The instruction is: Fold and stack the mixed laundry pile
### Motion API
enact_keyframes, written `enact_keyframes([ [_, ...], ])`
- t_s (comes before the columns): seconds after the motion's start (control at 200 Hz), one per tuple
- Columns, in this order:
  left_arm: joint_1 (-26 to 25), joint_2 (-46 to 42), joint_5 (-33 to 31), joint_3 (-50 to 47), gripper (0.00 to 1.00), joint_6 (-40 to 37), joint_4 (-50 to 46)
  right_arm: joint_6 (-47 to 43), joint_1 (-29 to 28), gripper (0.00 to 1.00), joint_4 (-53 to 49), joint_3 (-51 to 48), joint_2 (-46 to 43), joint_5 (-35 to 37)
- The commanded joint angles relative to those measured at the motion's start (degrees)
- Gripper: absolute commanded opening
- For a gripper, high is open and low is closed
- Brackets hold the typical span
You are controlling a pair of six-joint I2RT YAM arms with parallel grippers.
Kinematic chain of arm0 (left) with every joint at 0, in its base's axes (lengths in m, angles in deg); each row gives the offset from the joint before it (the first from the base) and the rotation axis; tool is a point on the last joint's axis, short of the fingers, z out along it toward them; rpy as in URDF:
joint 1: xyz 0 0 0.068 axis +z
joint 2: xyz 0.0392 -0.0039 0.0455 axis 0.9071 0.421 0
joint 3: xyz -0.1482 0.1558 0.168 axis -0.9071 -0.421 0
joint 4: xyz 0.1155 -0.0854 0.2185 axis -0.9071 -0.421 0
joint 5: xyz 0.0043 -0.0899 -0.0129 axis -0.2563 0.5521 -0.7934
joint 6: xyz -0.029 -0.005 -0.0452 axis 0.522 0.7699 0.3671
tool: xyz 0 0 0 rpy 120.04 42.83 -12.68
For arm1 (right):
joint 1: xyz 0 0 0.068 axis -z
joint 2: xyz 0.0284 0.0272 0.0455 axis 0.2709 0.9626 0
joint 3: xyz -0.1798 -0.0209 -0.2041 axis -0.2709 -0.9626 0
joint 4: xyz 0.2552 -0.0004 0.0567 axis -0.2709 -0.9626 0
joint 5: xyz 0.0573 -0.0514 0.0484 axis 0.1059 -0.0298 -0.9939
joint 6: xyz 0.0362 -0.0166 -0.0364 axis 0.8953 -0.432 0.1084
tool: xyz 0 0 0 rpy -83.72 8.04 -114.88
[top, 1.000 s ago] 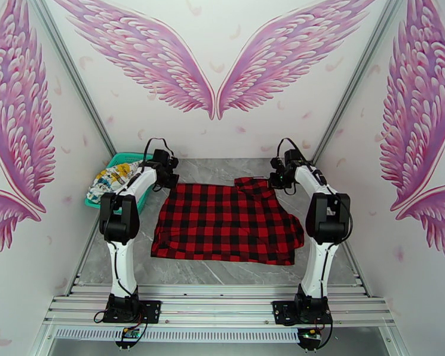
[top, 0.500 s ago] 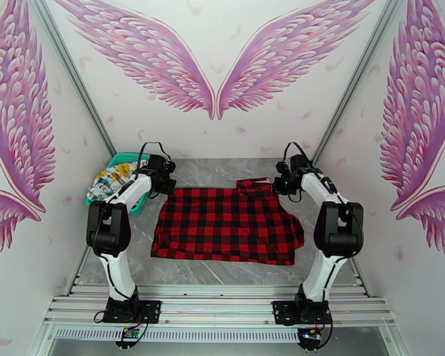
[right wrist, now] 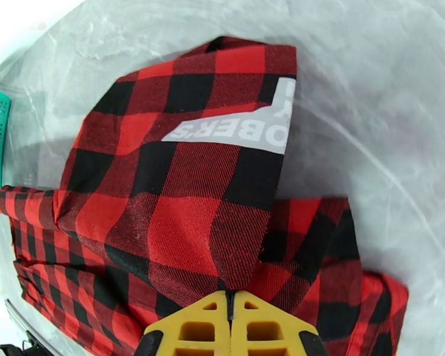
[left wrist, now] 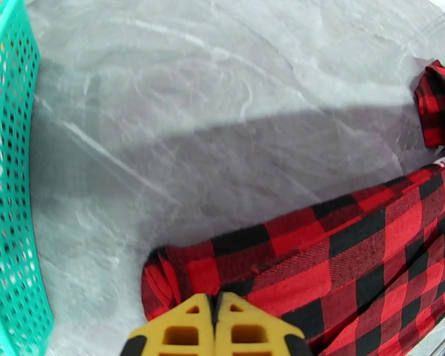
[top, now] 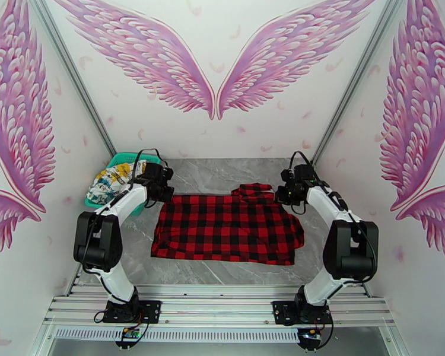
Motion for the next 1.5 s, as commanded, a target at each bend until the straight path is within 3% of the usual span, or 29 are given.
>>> enact_keyframes([
  [0.0,-0.98,-3.81,-2.12,-4.81,0.00,2.08,1.98,4.90,0.61,0.00,3.11,-5.22,-3.99,2.32],
  [0.355,-2.89,-6.48,-10.08,-16.50,0.00,9.53,6.26,12.14,0.63,0.00,9.36,-20.73,-11.13,4.87],
  [0.415,-2.90,-6.91,-10.26,-17.83,0.11,10.27,6.87,13.59,0.54,0.05,10.74,-22.85,-11.40,4.44],
  [0.47,-2.90,-7.89,-10.25,-18.65,0.38,11.17,7.51,14.92,0.47,0.21,11.77,-24.48,-11.50,4.26],
  [0.52,-2.90,-9.19,-10.02,-19.20,0.55,11.82,8.03,15.67,0.33,0.37,12.57,-25.69,-11.75,3.49],
  [0.575,-2.90,-11.15,-9.34,-19.50,0.62,12.22,8.10,16.09,0.33,0.43,12.19,-26.15,-12.39,3.66],
  [0.754,-3.06,-17.93,-8.89,-17.33,0.62,12.58,5.47,15.17,0.14,0.48,8.34,-24.63,-17.36,5.33],
  [0.904,-5.71,-14.65,-3.35,-12.75,0.55,11.62,5.73,13.68,-1.58,0.55,7.81,-20.66,-16.44,5.50],
  [1.049,-11.26,-4.26,-2.06,-5.11,0.50,9.94,6.23,11.00,-2.95,0.61,6.26,-10.45,-5.74,6.74],
  [1.214,-14.06,5.11,-1.90,-0.51,0.43,11.32,5.96,5.62,-4.05,0.71,3.08,5.10,9.27,8.81],
  [1.369,-15.67,6.46,-1.73,-2.46,0.40,13.03,6.94,2.76,-4.54,0.78,-0.31,18.72,21.69,7.96],
  [1.494,-16.30,5.40,-1.97,-6.34,0.40,13.94,7.87,0.45,-7.00,0.79,-5.91,29.83,30.33,12.32],
])
